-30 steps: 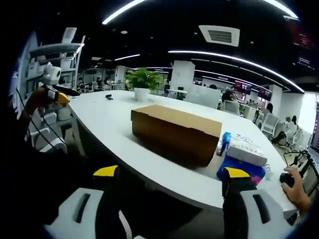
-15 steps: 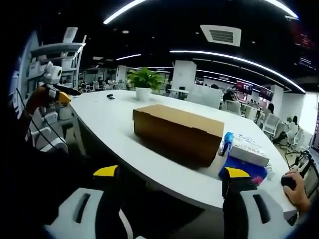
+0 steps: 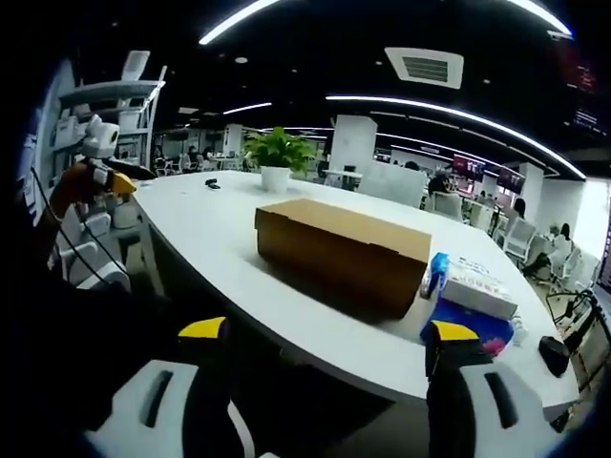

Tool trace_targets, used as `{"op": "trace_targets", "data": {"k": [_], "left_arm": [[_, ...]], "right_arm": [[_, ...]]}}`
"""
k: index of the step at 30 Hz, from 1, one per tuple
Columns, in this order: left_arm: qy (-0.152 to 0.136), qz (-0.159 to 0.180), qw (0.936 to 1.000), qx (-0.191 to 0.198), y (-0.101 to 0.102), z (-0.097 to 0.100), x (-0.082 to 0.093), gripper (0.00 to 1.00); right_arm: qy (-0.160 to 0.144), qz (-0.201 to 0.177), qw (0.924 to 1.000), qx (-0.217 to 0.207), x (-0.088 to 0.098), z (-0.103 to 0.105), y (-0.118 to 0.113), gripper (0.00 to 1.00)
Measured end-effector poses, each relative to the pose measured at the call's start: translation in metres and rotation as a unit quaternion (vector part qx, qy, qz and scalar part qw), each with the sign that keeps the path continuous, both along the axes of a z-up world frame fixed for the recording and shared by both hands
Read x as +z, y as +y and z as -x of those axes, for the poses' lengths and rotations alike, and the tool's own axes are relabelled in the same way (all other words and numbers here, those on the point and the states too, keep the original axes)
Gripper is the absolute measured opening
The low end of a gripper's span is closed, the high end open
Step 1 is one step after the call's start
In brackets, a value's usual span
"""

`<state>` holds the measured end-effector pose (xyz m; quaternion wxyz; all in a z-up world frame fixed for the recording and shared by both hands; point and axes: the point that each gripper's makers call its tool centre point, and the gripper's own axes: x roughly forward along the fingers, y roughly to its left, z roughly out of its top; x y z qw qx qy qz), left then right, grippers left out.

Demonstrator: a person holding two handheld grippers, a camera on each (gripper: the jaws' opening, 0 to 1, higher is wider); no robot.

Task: Operate the shoe box by opening the lid, removing the specified soft item, and placing it in the target area until the item is outside and the box remains undamaged.

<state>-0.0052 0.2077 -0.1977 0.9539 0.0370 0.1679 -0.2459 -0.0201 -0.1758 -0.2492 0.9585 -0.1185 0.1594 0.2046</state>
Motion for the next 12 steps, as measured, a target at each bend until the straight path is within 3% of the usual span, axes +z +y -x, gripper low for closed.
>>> {"op": "trace_targets", "data": {"k": [12], "left_arm": [[-0.003,0.002,1.0000,0.001,0.0008,0.0011,0.0025,0.97]], "right_arm": [[-0.001,0.001,1.0000,0.001,0.0006,0.0008,0.0012,0.87]]}}
